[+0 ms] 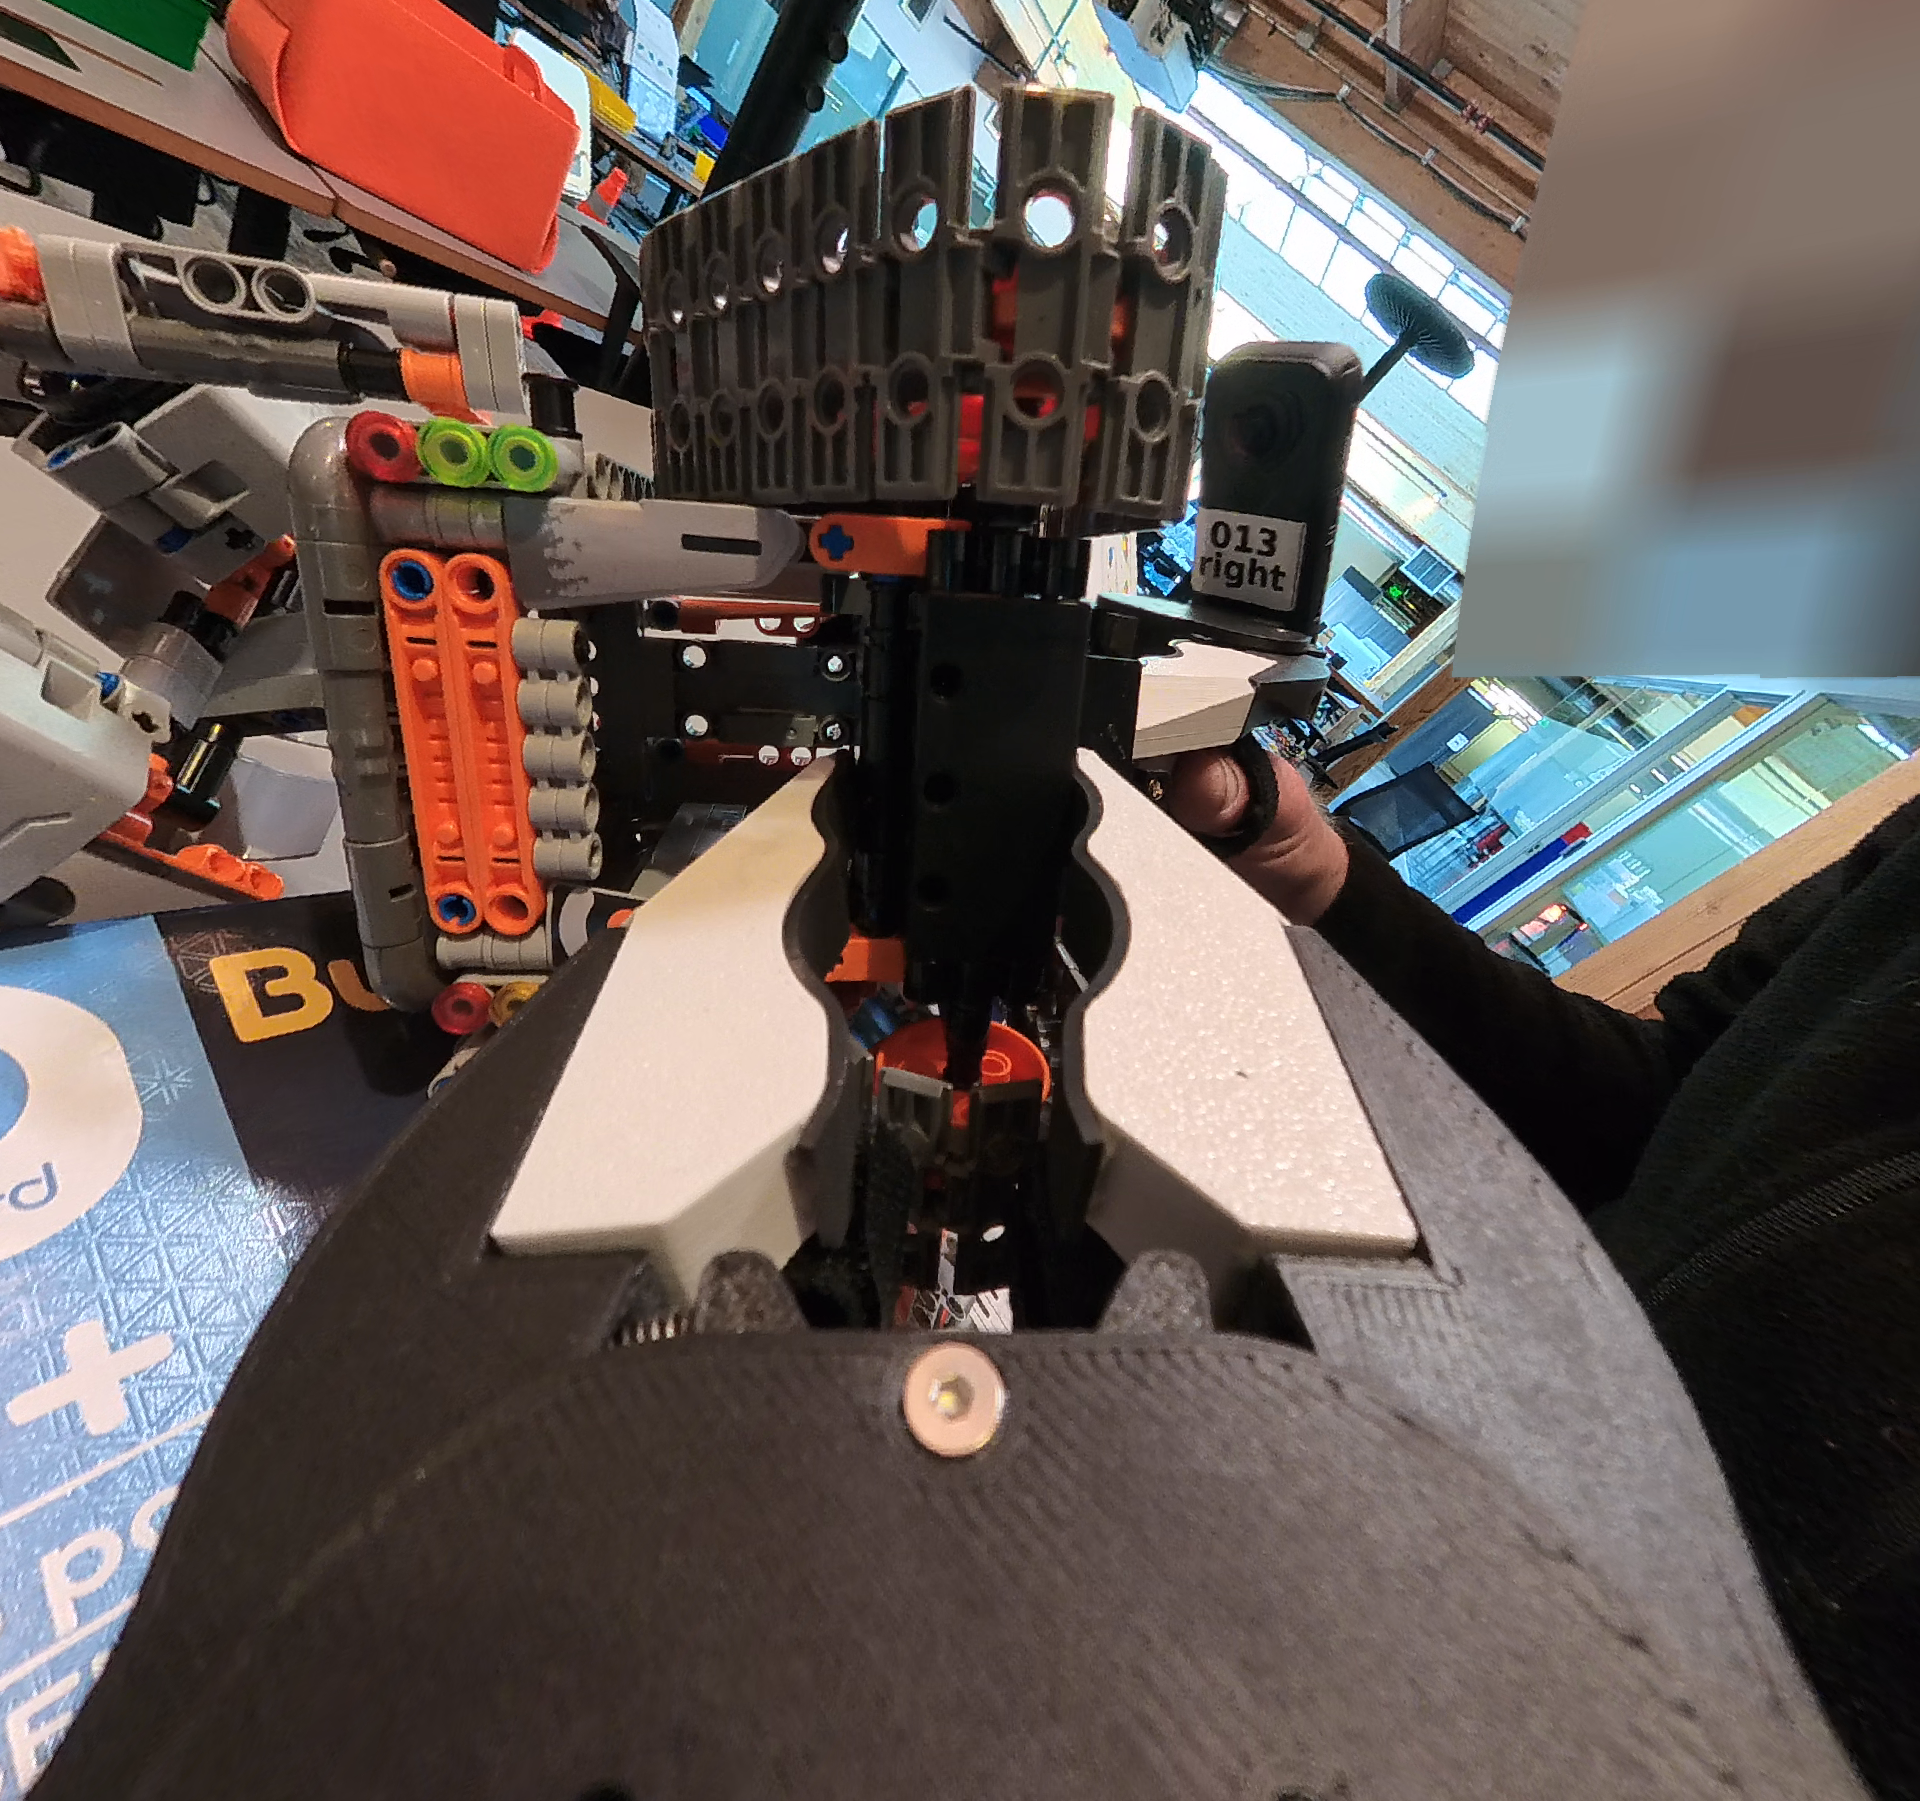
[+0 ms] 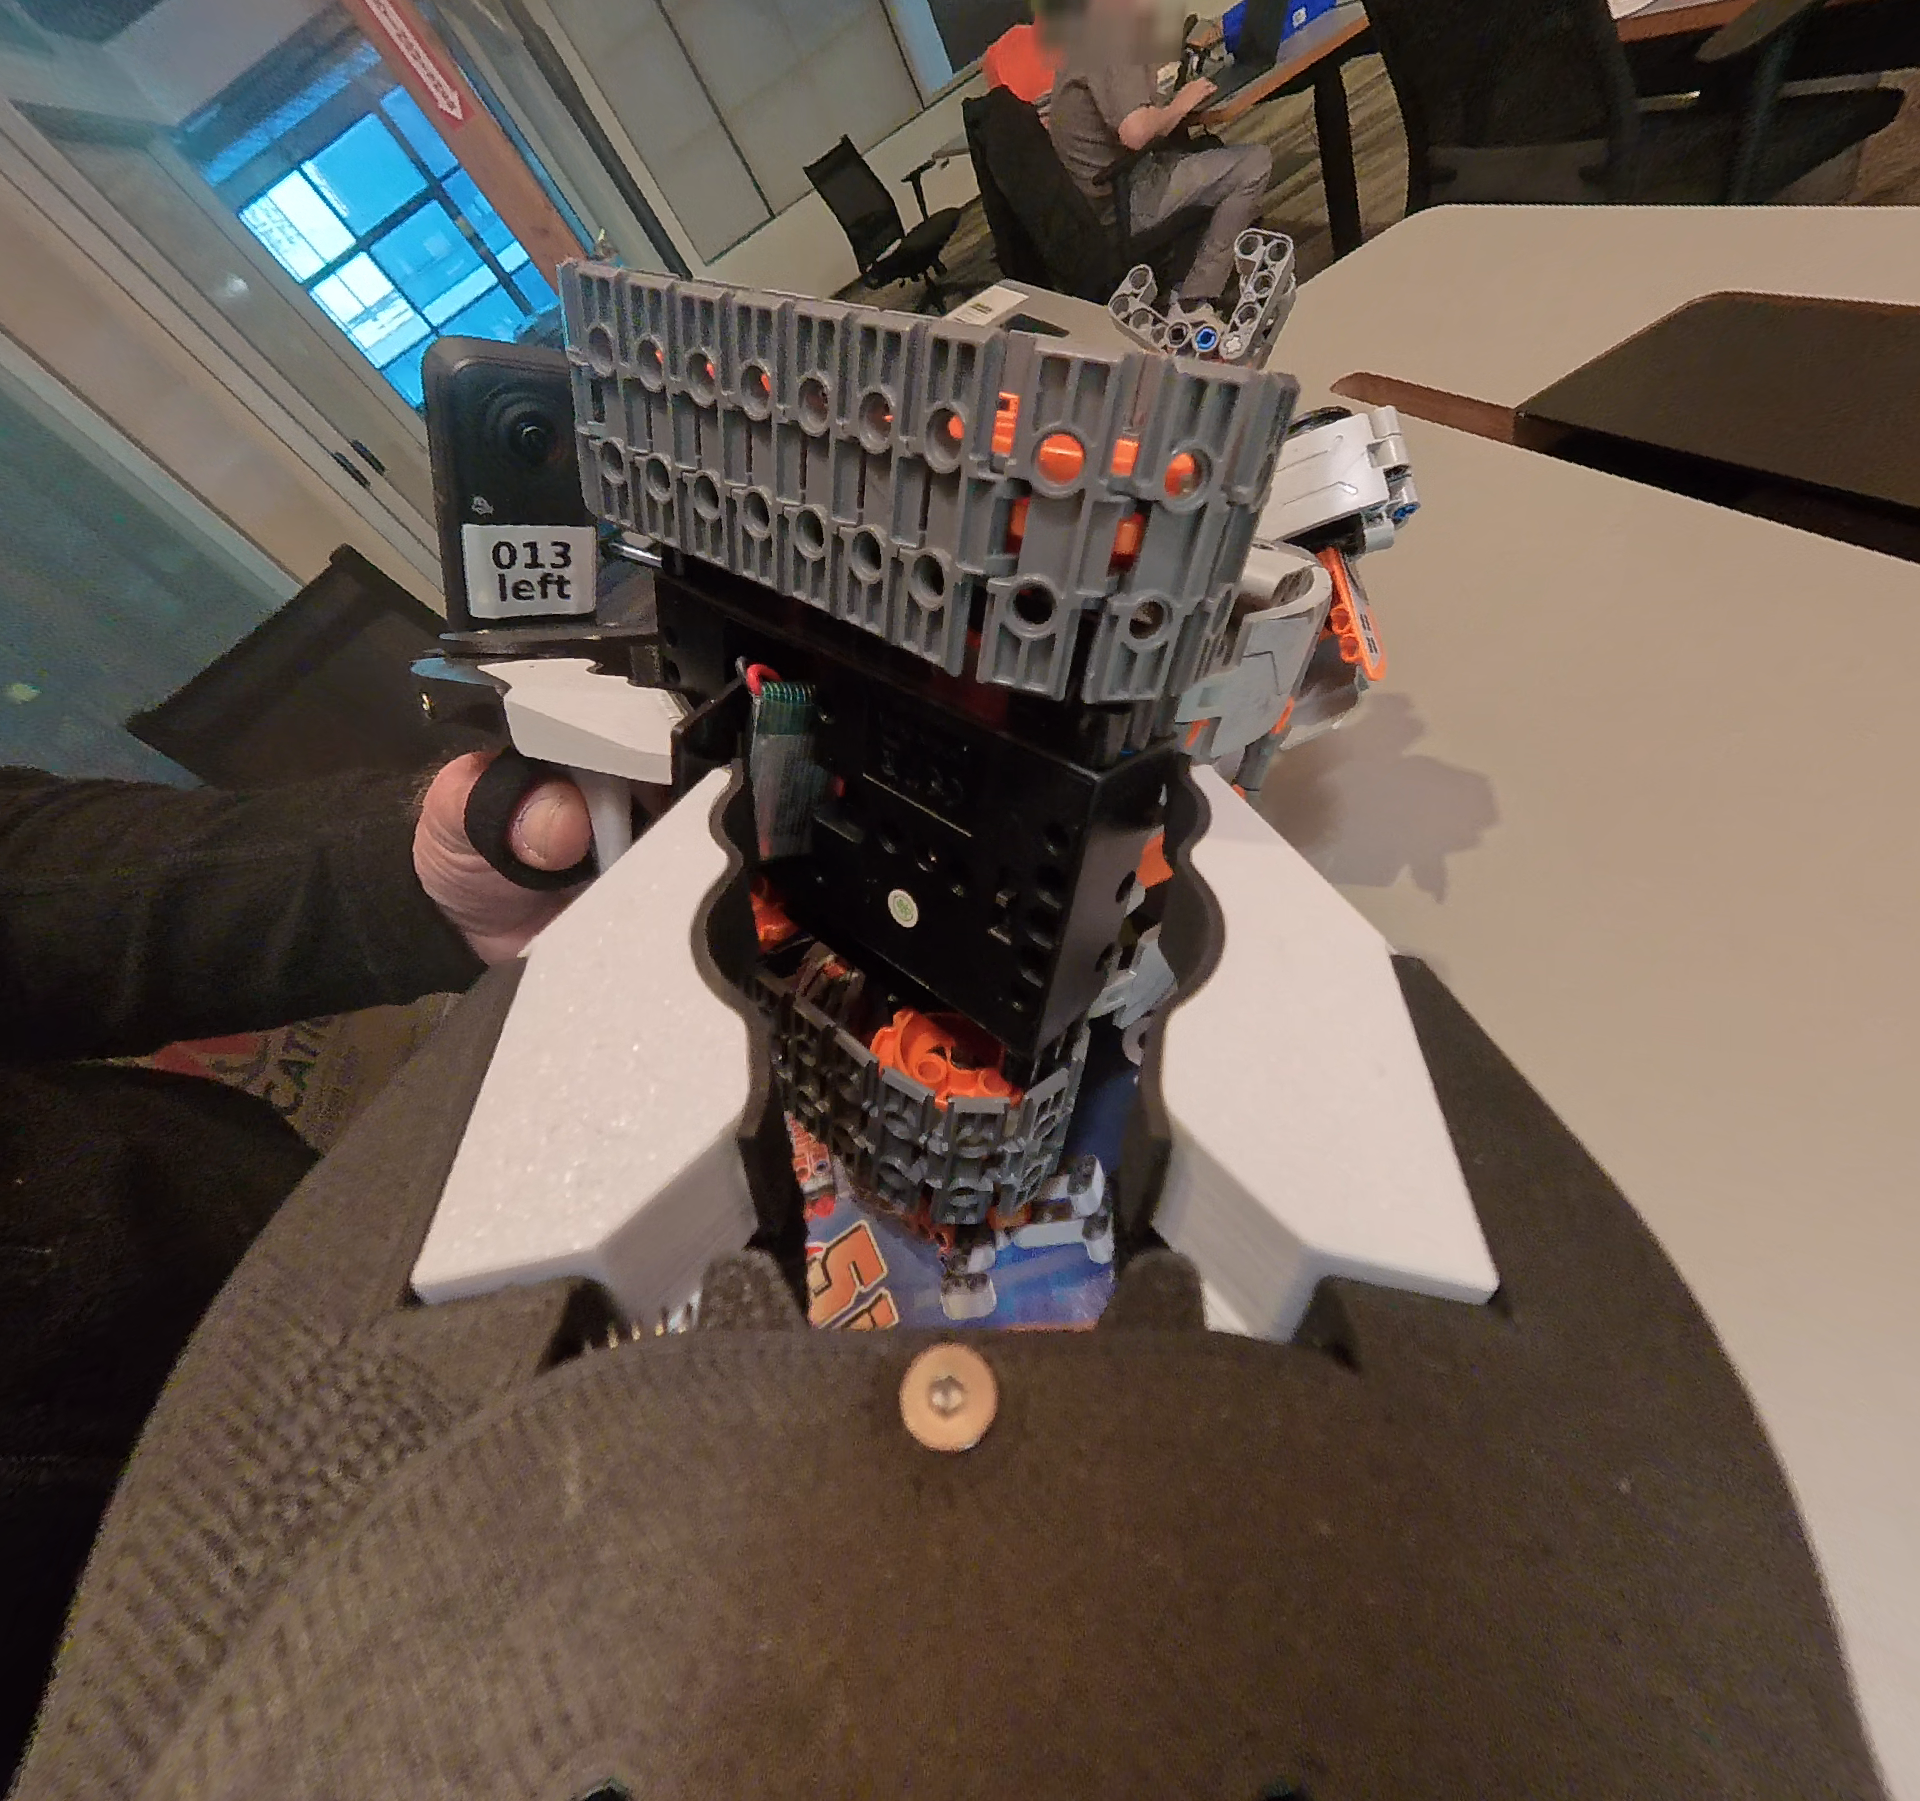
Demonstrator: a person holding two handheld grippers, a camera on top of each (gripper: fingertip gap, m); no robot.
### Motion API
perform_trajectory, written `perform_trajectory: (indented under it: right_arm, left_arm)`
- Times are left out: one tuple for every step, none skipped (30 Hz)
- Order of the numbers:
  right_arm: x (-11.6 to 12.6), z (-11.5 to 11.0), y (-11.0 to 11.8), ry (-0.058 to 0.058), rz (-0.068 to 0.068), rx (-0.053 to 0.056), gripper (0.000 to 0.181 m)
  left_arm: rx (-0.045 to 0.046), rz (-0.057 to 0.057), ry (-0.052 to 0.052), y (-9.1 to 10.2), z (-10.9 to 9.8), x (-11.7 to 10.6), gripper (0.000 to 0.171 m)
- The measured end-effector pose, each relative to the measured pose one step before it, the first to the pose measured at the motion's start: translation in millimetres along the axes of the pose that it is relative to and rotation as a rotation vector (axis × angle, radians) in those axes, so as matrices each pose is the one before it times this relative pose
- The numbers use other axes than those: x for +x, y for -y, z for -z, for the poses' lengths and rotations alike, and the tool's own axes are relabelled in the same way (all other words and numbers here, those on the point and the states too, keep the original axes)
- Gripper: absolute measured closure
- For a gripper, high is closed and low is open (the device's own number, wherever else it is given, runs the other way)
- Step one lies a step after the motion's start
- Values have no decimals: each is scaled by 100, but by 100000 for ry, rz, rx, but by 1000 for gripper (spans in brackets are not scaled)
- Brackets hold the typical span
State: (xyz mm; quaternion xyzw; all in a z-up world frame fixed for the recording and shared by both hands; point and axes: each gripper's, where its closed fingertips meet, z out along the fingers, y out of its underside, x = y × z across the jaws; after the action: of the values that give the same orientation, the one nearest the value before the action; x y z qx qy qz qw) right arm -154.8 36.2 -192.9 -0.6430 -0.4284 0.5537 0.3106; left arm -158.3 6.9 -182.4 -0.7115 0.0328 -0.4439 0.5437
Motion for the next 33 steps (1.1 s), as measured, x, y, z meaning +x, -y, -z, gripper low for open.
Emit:
perform_trajectory:
  right_arm:
    - [-21,-64,18,387,-603,362,103]
    - [8,-31,9,-193,121,132,103]
    - [18,-12,13,-303,-93,157,103]
    - [5,-23,4,-297,-264,252,102]
    - [51,-46,-51,-664,50,68,101]
    - [170,-134,-151,-1884,526,-738,99]
    - [64,-61,13,-772,-78,147,99]
    - [19,4,4,512,-438,7,99]
    - [41,-43,-10,-295,-41,106,99]
    - [3,-54,14,-479,13,95,99]
    - [-24,-5,12,-205,280,17,99]
    - [19,-2,-11,-201,200,-93,99]
    - [21,-10,-1,-159,-216,194,100]
    - [34,-16,1,-259,-87,54,100]
    - [51,-37,-15,-787,468,-1,100]
    - [19,-67,20,-755,297,187,100]
    - [24,-48,-14,-339,-141,-151,100]
    - [41,-42,-4,-504,33,-175,100]
    - [44,-40,22,-584,23,70,101]
    - [48,-65,-10,-791,108,-123,101]
    - [45,-57,10,-747,124,49,101]
    - [29,-34,1,-260,-512,107,101]
    - [29,-45,-11,-296,-595,-120,101]
    - [19,-34,7,-282,-79,-146,101]
    - [26,-47,20,-240,-4,-99,101]
    - [15,-42,40,52,21,-37,101]
    - [25,-28,-8,364,-440,-281,101]
    - [24,3,-9,741,-791,-170,101]
    - [9,11,6,821,-672,-84,101]
    - [-12,-5,70,79,570,556,102]
    - [-19,-14,82,376,-98,372,102]
    - [24,9,69,581,-419,10,103]
    - [26,-12,84,275,23,-84,104]
  left_arm:
    - [190,194,-271,24,21,21,135]
    - [6,-62,0,-4,-6,19,135]
    - [-39,-244,-89,-19,-16,48,135]
    - [-29,-53,-125,-21,-11,37,135]
    - [-23,50,-229,-50,-60,66,134]
    - [-386,-269,-96,-117,-151,100,132]
    - [304,-370,-89,-19,-114,105,131]
    - [148,435,-373,34,-6,31,131]
    - [365,-84,578,43,4,-76,132]
    - [345,467,-65,47,36,-42,132]
    - [54,126,-190,21,30,17,132]
    - [-249,-593,363,-22,-21,8,132]
    - [94,-307,330,3,-17,-4,132]
    - [47,-86,312,2,-23,-26,131]
    - [81,-162,211,10,-31,12,131]
    - [43,-502,479,-12,-39,-8,131]
    - [135,110,197,-1,-1,-9,131]
    - [9,-135,343,1,-12,-22,131]
    - [136,-210,368,23,1,-21,132]
    - [208,-23,271,14,15,-36,132]
    - [65,-173,221,5,-10,-20,132]
    - [188,-229,419,27,5,-24,132]
    - [103,-33,440,6,-6,-52,132]
    - [105,447,-120,32,14,-29,132]
    - [144,-147,317,37,4,-44,132]
    - [205,-153,311,33,-5,-26,132]
    - [-35,128,277,3,-13,-40,132]
    - [-44,147,189,5,-20,-31,133]
    - [24,283,198,0,3,-37,133]
    - [344,736,-168,55,15,-39,134]
    - [365,608,-138,60,41,-54,135]
    - [265,345,299,65,32,-74,135]
    - [251,425,120,76,23,-60,135]
